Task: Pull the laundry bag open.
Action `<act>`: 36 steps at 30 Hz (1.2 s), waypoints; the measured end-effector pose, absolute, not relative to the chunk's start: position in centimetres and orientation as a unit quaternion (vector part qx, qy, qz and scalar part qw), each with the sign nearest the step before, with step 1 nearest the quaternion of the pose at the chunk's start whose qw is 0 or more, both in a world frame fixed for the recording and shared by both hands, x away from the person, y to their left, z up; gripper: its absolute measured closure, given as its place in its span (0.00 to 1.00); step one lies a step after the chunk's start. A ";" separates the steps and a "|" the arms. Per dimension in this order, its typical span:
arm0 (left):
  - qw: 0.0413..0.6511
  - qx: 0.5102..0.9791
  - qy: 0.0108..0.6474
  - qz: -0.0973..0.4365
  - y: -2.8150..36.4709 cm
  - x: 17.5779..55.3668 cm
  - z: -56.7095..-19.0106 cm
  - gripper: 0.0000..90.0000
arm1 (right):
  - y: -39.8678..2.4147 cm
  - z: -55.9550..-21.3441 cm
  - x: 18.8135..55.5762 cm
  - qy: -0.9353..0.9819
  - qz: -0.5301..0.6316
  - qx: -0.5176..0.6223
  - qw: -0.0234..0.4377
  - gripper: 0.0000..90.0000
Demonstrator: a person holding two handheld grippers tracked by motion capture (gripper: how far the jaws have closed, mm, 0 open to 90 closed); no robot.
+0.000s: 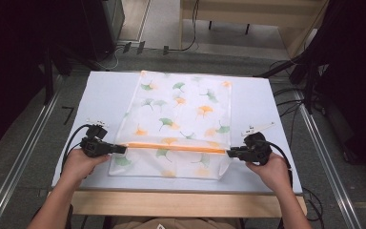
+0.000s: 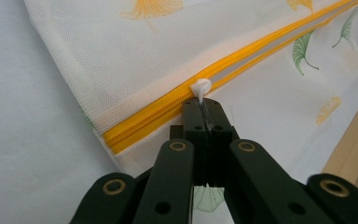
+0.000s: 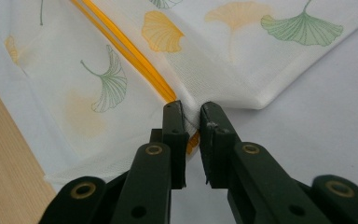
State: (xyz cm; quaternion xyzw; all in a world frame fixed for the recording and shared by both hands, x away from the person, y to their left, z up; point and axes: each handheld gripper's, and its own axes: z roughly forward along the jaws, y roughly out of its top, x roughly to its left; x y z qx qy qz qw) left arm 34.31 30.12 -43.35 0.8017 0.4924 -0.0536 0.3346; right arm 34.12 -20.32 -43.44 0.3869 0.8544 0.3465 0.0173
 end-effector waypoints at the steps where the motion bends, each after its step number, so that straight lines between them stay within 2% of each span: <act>1: 0.335 0.802 0.493 -0.054 30.1 34.3 -43.3 1.00 | -20.3 -43.4 34.1 0.854 0.346 0.387 0.018 0.93; 36: 0.330 0.801 0.497 -0.051 31.1 34.2 -43.4 1.00 | -20.3 -43.4 34.1 0.855 0.345 0.388 0.016 0.92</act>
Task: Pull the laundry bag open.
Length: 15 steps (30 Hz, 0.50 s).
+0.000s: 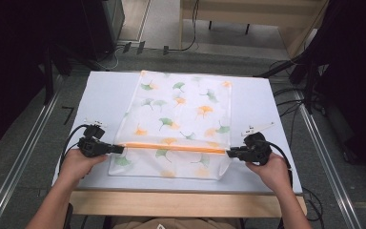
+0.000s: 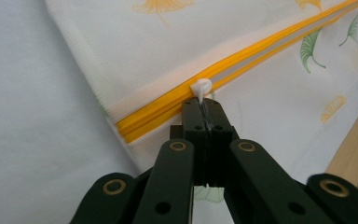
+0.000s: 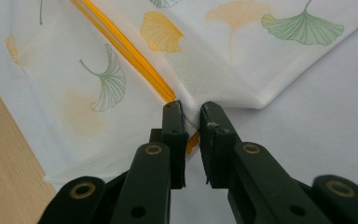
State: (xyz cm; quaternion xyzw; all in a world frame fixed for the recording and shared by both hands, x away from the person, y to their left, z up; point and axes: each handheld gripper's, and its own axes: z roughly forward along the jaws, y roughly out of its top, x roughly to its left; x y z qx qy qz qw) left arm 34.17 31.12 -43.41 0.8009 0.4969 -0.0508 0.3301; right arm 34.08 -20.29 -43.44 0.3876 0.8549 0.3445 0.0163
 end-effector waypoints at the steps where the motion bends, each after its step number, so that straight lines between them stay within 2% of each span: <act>1: 0.329 0.800 0.499 -0.050 31.4 34.1 -43.4 1.00 | -20.3 -43.4 34.1 0.855 0.344 0.387 0.017 0.92; 6: 0.335 0.793 0.506 -0.045 32.6 33.8 -43.3 1.00 | -20.3 -43.5 34.1 0.855 0.343 0.388 0.016 0.92; 15: 0.333 0.794 0.506 -0.044 32.6 33.8 -43.3 1.00 | -20.2 -43.5 34.2 0.856 0.341 0.388 0.018 0.92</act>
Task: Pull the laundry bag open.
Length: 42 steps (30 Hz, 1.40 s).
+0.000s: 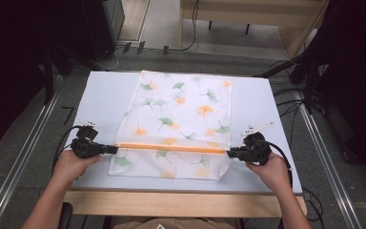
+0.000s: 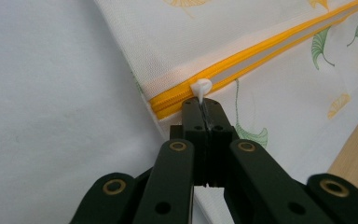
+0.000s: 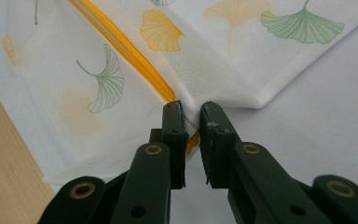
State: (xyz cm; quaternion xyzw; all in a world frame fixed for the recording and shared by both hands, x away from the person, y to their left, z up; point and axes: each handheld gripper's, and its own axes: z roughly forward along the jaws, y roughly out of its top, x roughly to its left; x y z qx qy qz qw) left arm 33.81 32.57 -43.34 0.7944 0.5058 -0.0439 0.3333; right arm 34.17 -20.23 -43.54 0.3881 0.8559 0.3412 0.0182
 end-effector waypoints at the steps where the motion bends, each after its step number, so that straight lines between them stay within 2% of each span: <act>1: 0.332 0.795 0.505 -0.044 32.6 33.8 -43.3 1.00 | -20.2 -43.5 34.2 0.856 0.341 0.388 0.018 0.92; 7: 0.335 0.792 0.509 -0.043 32.9 33.8 -43.3 1.00 | -20.2 -43.5 34.1 0.856 0.341 0.388 0.016 0.92; 10: 0.313 0.793 0.522 -0.019 33.5 33.8 -43.2 1.00 | -20.3 -43.5 34.1 0.856 0.341 0.387 0.017 0.92; 42: 0.328 0.800 0.498 -0.068 31.8 32.6 -43.9 1.00 | -22.7 -44.7 35.2 0.844 0.330 0.422 0.025 0.89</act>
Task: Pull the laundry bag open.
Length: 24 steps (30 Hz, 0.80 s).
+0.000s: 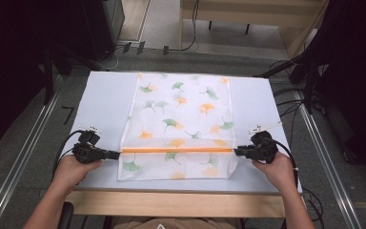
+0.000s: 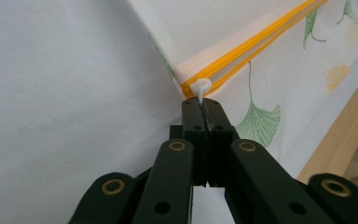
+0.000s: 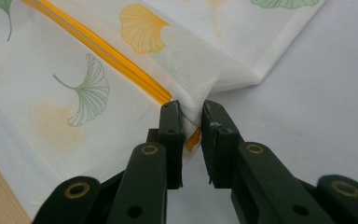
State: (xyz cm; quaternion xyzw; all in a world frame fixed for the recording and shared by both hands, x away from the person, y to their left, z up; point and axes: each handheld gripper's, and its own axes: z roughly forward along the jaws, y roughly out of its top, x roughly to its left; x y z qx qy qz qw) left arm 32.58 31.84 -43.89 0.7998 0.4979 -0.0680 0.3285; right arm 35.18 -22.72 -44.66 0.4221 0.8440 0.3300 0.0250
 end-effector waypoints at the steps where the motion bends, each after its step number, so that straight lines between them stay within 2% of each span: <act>1: 0.327 0.800 0.498 -0.067 31.8 32.6 -43.9 1.00 | -22.8 -44.7 35.2 0.843 0.328 0.426 0.022 0.89; 11: 0.324 0.804 0.495 -0.065 31.6 32.8 -44.1 0.98 | -22.8 -45.0 35.2 0.845 0.320 0.428 0.019 0.87; 16: 0.329 0.802 0.494 -0.071 31.5 33.0 -44.1 0.90 | -22.9 -45.0 35.1 0.843 0.322 0.431 0.020 0.85; 24: 0.329 0.805 0.489 -0.066 31.4 32.9 -44.0 0.84 | -22.9 -45.1 35.1 0.841 0.328 0.429 0.020 0.77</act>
